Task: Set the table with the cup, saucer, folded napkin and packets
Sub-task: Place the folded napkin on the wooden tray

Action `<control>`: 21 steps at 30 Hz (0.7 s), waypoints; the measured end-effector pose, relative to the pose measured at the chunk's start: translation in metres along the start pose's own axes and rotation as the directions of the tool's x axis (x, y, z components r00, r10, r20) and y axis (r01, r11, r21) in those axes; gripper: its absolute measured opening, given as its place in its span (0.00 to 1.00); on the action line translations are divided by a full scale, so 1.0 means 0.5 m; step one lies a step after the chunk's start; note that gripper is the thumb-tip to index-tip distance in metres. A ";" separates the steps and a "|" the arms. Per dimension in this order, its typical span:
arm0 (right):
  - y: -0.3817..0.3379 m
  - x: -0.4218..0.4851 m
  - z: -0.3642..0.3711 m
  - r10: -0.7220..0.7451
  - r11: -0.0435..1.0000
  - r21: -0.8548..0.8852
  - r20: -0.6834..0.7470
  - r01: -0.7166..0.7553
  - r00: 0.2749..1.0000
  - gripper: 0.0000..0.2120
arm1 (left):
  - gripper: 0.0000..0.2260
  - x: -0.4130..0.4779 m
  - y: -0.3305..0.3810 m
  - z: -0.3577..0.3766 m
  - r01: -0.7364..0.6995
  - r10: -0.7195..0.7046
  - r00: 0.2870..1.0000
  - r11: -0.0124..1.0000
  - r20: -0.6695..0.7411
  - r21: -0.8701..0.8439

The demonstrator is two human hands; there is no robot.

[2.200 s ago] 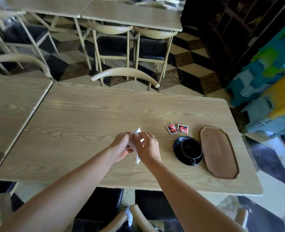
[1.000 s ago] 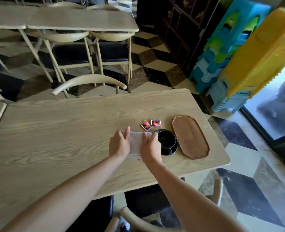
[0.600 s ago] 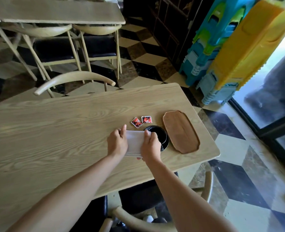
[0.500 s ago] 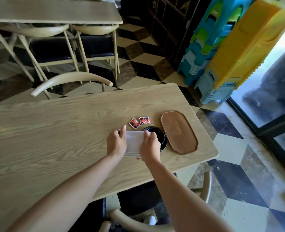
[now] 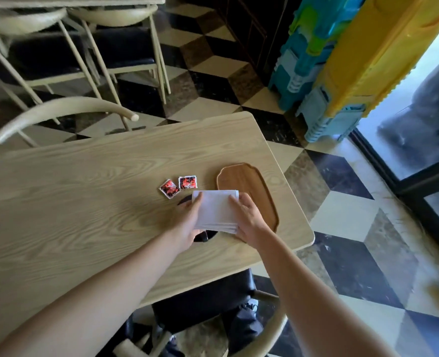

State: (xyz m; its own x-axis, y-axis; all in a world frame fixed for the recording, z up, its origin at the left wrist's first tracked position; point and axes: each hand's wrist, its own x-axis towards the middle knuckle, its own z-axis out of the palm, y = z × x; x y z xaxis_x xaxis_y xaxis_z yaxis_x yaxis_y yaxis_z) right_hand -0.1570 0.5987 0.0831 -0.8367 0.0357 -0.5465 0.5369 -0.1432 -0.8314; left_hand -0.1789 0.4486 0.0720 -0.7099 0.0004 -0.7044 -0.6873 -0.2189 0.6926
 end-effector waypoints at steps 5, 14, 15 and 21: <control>-0.030 0.117 -0.144 0.061 0.992 -0.118 0.193 -0.039 0.979 0.12 | 0.05 0.064 -0.017 0.131 0.062 -0.061 0.998 0.985 0.011 -0.162; -0.049 0.306 -0.264 0.145 0.875 -0.482 0.168 -0.047 0.975 0.25 | 0.11 0.222 -0.031 0.244 0.071 -0.080 0.976 0.996 -0.204 -0.051; -0.047 0.328 -0.267 0.136 0.846 -0.531 0.144 -0.039 0.980 0.25 | 0.12 0.243 -0.037 0.249 0.062 -0.070 0.970 0.997 -0.231 -0.039; -0.041 0.385 -0.282 -0.013 0.710 -0.703 0.050 0.044 0.999 0.23 | 0.18 0.320 -0.056 0.268 0.000 0.045 0.921 0.993 -0.386 0.115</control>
State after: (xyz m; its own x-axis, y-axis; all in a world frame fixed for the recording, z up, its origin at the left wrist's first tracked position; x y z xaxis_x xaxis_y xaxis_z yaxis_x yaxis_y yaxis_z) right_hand -0.3138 0.7477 -0.0192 -0.8478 -0.0119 -0.5302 0.4203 0.5948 -0.6853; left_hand -0.2939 0.5855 -0.0392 -0.6254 -0.3865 -0.6779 -0.7004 -0.1050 0.7060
